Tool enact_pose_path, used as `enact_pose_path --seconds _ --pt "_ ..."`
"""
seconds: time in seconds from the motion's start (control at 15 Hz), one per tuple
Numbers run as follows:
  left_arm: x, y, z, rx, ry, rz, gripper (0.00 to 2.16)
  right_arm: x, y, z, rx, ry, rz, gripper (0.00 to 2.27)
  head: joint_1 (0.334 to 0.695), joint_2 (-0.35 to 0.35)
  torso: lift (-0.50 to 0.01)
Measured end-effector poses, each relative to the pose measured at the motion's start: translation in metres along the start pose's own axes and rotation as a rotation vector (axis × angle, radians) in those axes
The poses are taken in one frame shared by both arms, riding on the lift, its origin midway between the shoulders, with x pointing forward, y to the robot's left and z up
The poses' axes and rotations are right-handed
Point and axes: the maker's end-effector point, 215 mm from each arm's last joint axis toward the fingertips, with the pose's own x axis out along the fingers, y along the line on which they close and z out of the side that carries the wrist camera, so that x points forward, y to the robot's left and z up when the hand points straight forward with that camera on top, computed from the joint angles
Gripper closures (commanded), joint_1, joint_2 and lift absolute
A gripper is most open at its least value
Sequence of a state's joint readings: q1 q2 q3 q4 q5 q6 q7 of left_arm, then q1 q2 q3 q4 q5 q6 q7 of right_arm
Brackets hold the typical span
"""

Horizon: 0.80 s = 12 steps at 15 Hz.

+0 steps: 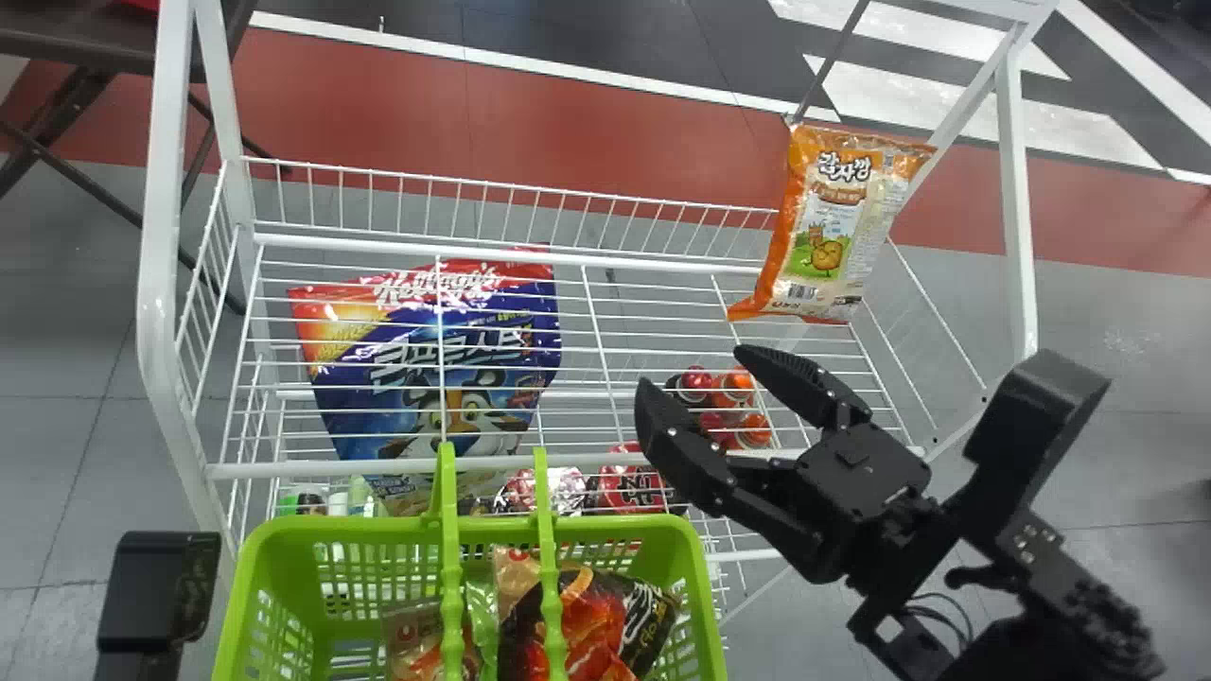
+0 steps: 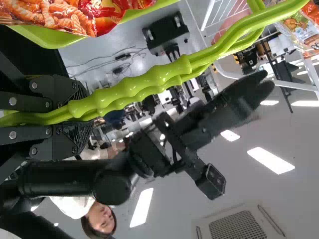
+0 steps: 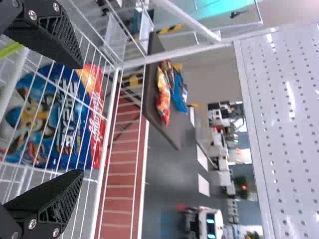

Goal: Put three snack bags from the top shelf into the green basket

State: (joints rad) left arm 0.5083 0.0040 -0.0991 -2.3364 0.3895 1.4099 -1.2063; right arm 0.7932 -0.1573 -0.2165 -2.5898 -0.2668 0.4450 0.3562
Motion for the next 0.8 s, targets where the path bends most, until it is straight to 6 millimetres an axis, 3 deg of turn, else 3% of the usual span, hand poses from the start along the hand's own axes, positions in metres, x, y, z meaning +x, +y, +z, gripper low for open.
enact_pose_path --seconds 0.13,0.47,0.8 --pt "-0.001 -0.001 -0.002 0.002 -0.007 -0.002 1.39 -0.004 0.006 -0.012 -0.048 -0.061 -0.028 0.06 0.695 -0.35 -0.045" --pt "-0.002 -0.003 -0.002 0.005 -0.011 -0.015 1.4 -0.044 0.016 -0.021 -0.056 -0.139 -0.095 0.06 0.695 -0.35 -0.045" --pt "-0.007 -0.004 -0.002 0.0 -0.019 -0.02 1.4 -0.078 0.0 -0.025 -0.017 -0.115 -0.138 0.06 0.695 -0.35 -0.045"
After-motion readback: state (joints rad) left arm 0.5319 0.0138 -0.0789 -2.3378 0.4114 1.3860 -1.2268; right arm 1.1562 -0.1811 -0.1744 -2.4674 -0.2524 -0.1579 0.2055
